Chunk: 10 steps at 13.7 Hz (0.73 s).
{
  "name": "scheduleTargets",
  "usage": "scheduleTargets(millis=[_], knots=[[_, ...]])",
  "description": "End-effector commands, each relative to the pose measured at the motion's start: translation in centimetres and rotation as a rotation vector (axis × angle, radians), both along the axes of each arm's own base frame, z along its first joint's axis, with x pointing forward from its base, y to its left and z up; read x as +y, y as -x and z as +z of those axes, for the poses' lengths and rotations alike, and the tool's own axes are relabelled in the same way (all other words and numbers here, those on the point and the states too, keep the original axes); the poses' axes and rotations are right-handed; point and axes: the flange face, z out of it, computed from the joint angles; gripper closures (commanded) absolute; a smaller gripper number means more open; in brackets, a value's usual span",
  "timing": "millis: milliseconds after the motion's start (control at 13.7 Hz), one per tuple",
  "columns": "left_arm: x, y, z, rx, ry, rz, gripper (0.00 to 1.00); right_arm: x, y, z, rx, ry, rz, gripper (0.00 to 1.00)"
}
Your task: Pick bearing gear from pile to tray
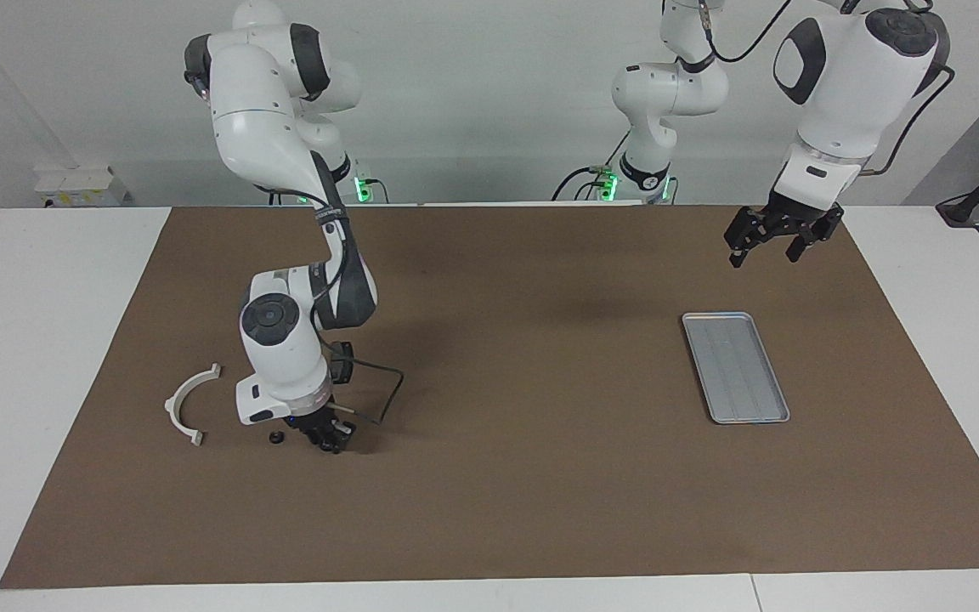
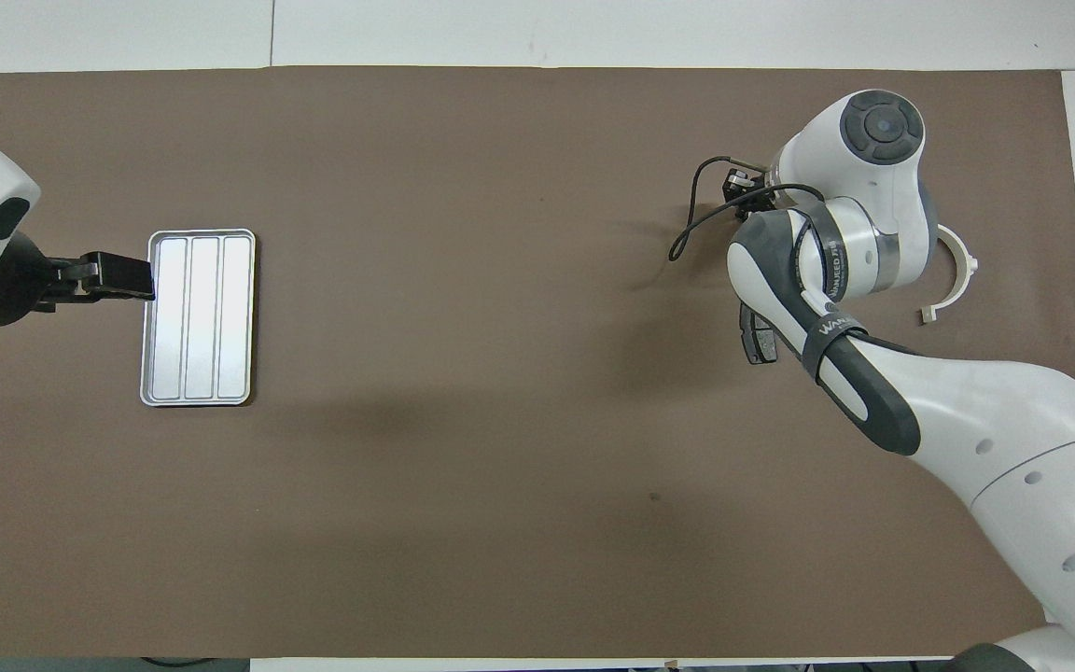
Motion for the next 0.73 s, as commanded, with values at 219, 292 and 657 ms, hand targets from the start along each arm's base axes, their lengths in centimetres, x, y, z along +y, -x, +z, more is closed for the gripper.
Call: scheduleTargets(millis=[219,292,657], knots=[[0.2,0.9,0.1,-0.008,0.008,-0.006,0.00,-0.6,0.3,-1.0,0.038,0.004,-0.018,1.00],[0.2,1.0,0.2,-0.010,0.009,-0.006,0.00,-0.6,0.3,-0.1,0.063,0.013,-0.011,1.00],[0.2,1.0,0.2,-0.010,0.009,-0.006,0.00,2.6,2.8,13.7,0.239,0.006,0.090,1.00]])
